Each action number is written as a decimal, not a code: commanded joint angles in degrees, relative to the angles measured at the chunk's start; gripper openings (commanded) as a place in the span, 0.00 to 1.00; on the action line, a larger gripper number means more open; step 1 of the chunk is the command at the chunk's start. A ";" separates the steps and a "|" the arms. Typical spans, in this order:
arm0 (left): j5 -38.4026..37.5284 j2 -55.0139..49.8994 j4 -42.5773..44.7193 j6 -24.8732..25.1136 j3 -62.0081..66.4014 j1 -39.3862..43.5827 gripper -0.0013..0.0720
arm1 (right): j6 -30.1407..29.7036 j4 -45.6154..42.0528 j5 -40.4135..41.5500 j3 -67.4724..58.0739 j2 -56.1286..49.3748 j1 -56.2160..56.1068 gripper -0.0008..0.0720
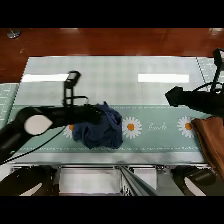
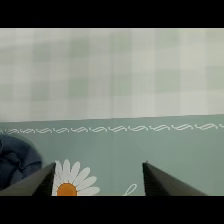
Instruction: Fold the shirts.
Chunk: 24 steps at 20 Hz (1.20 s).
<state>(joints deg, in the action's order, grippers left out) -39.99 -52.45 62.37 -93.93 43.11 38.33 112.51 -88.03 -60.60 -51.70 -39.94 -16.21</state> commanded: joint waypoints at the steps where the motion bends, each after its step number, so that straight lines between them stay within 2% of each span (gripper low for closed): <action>1: 1.75 -11.43 -2.95 0.39 1.49 5.51 0.06 | -0.15 0.55 -0.39 3.13 0.04 -0.02 0.87; 2: 1.09 -13.38 -3.93 0.37 2.67 6.23 0.23 | -0.09 0.68 -0.39 4.72 0.04 -0.02 0.87; 3: -0.72 -14.56 -4.46 0.37 4.13 6.34 0.75 | -0.09 1.16 -0.26 6.51 0.04 -0.02 0.87; 4: -3.98 -15.19 -3.74 1.16 6.25 5.86 0.98 | -0.09 1.60 -0.15 7.89 -0.02 -0.02 0.87; 5: -7.74 -15.04 -2.49 3.54 8.61 4.76 0.98 | -0.11 1.55 0.28 9.03 -0.02 -0.02 0.87; 7: -17.49 -13.38 4.13 4.13 14.47 0.24 0.97 | -0.17 -0.92 2.64 9.16 0.00 0.02 0.87; 9: -23.89 -9.35 11.72 4.13 17.59 -5.77 0.97 | -0.22 -4.92 6.29 8.02 0.00 0.02 0.87; 12: -28.79 -0.72 17.68 4.11 14.05 -16.96 0.97 | -0.02 -3.98 8.59 5.81 0.00 0.02 0.87; 14: -29.29 4.87 17.73 3.26 5.62 -25.29 0.97 | 0.35 -1.18 7.58 5.77 0.00 0.02 0.87; 16: -29.03 8.07 13.73 0.44 -5.01 -33.16 0.97 | -0.76 3.34 7.15 6.97 -0.02 0.02 0.87; 19: -25.33 7.98 -3.52 8.72 -18.45 -42.03 0.97 | -2.78 8.68 7.06 10.19 0.00 0.02 0.87; 21: -24.72 6.95 -11.78 13.94 -23.21 -45.22 0.97 | -3.63 10.25 6.93 11.98 0.00 0.02 0.87; 24: -24.52 4.81 -13.68 15.50 -24.94 -45.75 0.97 | -4.44 11.69 6.86 13.09 -0.02 0.02 0.87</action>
<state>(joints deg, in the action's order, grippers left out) -64.97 -46.46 55.46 -82.24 22.39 -4.67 109.23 -79.09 -53.60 -39.99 -39.94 -16.21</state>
